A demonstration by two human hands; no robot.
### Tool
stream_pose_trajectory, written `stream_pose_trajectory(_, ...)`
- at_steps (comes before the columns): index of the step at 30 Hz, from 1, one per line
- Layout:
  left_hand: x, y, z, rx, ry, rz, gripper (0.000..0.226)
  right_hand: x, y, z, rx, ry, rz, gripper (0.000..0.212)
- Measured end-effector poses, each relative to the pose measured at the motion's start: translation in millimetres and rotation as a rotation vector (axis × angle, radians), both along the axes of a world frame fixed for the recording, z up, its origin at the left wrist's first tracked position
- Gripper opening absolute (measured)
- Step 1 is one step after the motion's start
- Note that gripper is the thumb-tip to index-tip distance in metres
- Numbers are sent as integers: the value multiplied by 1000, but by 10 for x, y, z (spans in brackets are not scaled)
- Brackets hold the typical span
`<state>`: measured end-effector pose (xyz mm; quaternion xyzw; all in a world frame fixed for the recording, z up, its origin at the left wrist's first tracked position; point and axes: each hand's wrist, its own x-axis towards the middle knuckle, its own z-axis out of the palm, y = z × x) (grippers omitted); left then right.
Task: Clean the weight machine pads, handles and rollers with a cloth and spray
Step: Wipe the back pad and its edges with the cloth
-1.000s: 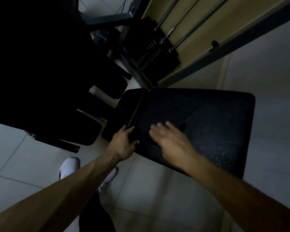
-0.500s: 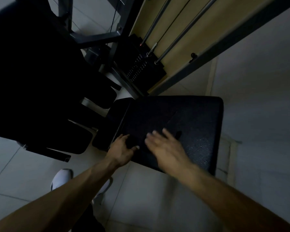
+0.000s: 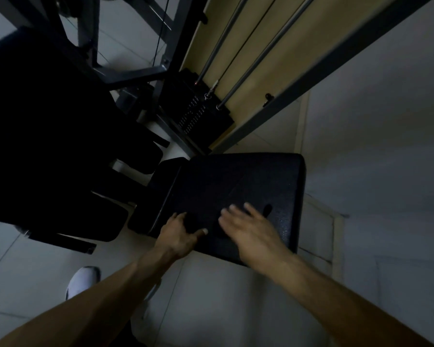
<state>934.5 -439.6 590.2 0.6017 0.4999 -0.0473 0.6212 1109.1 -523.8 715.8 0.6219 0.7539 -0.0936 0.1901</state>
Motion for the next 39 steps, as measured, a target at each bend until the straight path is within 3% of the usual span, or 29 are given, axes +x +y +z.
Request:
stream_pose_trajectory(3,105,7,161,-20,-23,-22,104,34,-310,139,-150,92,162,74)
stream_pose_trajectory(5,199,19,260,-29,-22,-55,114,224,-210,255,-116,92,160,76)
stream_pose_trajectory(11,260,-12,288,-56,-1,-42,112,509,298,374,158,-69,-243,73)
stream_pose_trajectory(16,266,-23,306,-64,33,-37,115,248,-400,397,-38,83,106,73)
stream_pose_trajectory(18,334,-19,402,-82,-10,-41,122,436,-476,563,-6,124,170,71)
stream_pose_trajectory(22,464,-35,489,-103,-7,-66,136,874,2,630,217,32,-104,80)
stream_pose_trajectory(26,472,-41,483,-86,-16,-52,144,894,224,584,354,8,-375,71)
stream_pose_trajectory(33,488,-74,452,-84,-3,-23,144,323,-1081,583,222,168,-39,65)
stream_pose_trajectory(35,483,-85,433,-94,-8,-25,149,366,-1218,703,188,170,41,55)
stream_pose_trajectory(39,462,-106,391,-40,-36,-28,147,514,-884,771,381,64,-212,62)
